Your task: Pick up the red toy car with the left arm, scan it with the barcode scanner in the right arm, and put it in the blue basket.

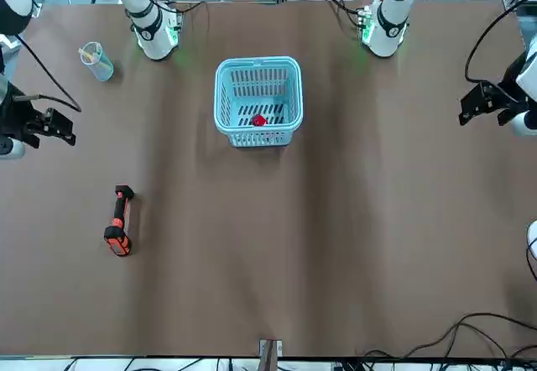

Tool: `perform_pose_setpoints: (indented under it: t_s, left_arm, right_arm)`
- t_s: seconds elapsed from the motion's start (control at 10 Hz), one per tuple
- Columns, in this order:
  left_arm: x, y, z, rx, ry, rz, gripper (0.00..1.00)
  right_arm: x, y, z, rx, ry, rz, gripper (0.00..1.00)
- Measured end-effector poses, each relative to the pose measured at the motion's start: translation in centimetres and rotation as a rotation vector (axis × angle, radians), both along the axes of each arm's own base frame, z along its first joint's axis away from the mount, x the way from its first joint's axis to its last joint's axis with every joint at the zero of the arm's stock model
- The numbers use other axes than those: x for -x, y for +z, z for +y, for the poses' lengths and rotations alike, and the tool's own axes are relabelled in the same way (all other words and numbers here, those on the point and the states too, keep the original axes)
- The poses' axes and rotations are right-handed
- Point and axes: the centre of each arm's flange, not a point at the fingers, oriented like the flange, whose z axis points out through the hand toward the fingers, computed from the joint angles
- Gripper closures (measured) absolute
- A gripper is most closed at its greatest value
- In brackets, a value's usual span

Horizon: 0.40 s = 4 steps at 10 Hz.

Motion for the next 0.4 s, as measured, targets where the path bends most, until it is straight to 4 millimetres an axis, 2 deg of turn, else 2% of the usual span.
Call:
perform_pose_setpoints:
  t_s: [0.4]
  left_arm:
    - [-0.04, 0.03, 0.11, 0.000, 0.006, -0.004, 0.03]
  right_arm:
    - [0.02, -0.11, -0.04, 0.000, -0.001, 0.002, 0.00]
